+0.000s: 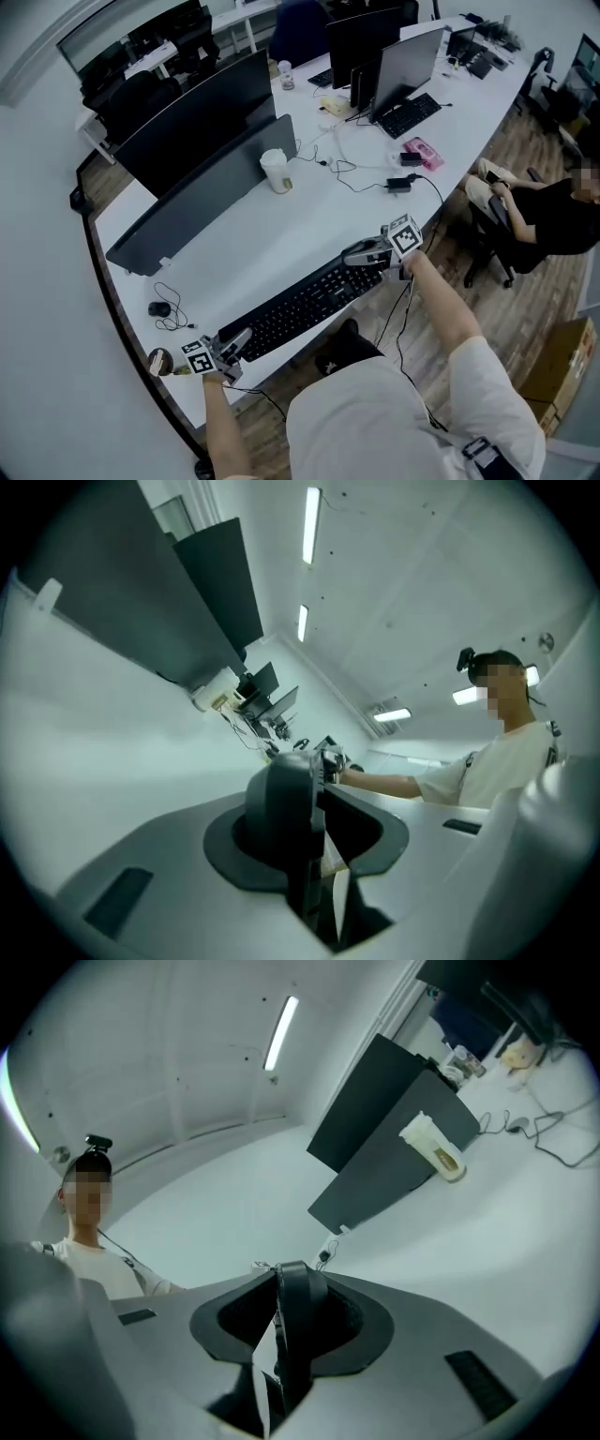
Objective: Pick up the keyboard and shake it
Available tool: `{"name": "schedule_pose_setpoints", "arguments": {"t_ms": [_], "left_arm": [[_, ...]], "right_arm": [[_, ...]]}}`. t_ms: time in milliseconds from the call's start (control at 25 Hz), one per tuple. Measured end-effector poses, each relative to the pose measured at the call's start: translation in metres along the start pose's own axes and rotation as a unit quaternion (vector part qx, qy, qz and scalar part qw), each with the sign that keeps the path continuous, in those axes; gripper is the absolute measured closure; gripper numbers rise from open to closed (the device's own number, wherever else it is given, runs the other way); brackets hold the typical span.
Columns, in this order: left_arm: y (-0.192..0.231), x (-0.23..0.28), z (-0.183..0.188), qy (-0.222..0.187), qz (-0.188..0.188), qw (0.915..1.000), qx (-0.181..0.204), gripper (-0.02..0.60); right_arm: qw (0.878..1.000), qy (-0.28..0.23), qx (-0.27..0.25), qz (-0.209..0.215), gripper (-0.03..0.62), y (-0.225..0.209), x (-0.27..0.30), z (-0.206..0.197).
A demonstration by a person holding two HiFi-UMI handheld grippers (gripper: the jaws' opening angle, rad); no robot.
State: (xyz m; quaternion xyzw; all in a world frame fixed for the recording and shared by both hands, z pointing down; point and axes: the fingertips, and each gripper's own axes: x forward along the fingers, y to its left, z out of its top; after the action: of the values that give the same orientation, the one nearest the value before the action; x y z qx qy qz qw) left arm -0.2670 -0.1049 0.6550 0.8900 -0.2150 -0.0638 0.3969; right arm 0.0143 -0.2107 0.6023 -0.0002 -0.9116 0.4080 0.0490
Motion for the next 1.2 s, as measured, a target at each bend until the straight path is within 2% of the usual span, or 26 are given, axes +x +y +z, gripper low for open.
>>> {"name": "schedule_pose_setpoints", "arguments": {"t_ms": [80,200,280,360,440,560,720,920,1040,1120,1200], "left_arm": [[0.006,-0.002,0.0,-0.018,0.008,0.9997,-0.017,0.465],[0.011,-0.007,-0.009,-0.006,0.018,0.9989,-0.043,0.46],[0.013,-0.01,-0.017,0.002,0.008,0.9961,-0.088,0.46],[0.013,-0.007,-0.022,0.004,-0.014,0.9891,-0.147,0.459],[0.015,0.001,-0.026,0.009,-0.019,0.9839,-0.177,0.457],[0.029,0.007,-0.035,0.026,0.013,0.9822,-0.185,0.449],[0.032,0.006,-0.048,0.039,0.025,0.9733,-0.225,0.448],[0.035,0.008,-0.05,0.047,0.032,0.9683,-0.243,0.448],[0.039,0.004,-0.05,0.059,0.058,0.9638,-0.254,0.448],[0.043,0.008,-0.042,0.065,0.065,0.9657,-0.243,0.448],[0.036,0.018,-0.033,0.065,0.05,0.9689,-0.234,0.447]], "right_arm": [[1.0,-0.01,0.017,-0.007,0.464,-0.008,0.004,-0.004],[0.999,-0.007,0.045,-0.021,0.461,-0.019,0.006,-0.019],[0.997,0.001,0.069,-0.024,0.461,-0.025,0.007,-0.028],[0.994,0.011,0.107,-0.029,0.459,-0.033,0.01,-0.036],[0.989,0.01,0.142,-0.032,0.459,-0.04,0.012,-0.045],[0.985,0.004,0.161,-0.055,0.45,-0.054,0.007,-0.061],[0.974,0.011,0.207,-0.088,0.442,-0.064,0.001,-0.082],[0.972,0.013,0.209,-0.102,0.437,-0.064,-0.005,-0.084],[0.973,0.007,0.206,-0.104,0.431,-0.063,-0.006,-0.087],[0.973,0.0,0.208,-0.099,0.431,-0.063,-0.007,-0.08],[0.972,-0.005,0.208,-0.107,0.431,-0.065,-0.013,-0.074]]}}
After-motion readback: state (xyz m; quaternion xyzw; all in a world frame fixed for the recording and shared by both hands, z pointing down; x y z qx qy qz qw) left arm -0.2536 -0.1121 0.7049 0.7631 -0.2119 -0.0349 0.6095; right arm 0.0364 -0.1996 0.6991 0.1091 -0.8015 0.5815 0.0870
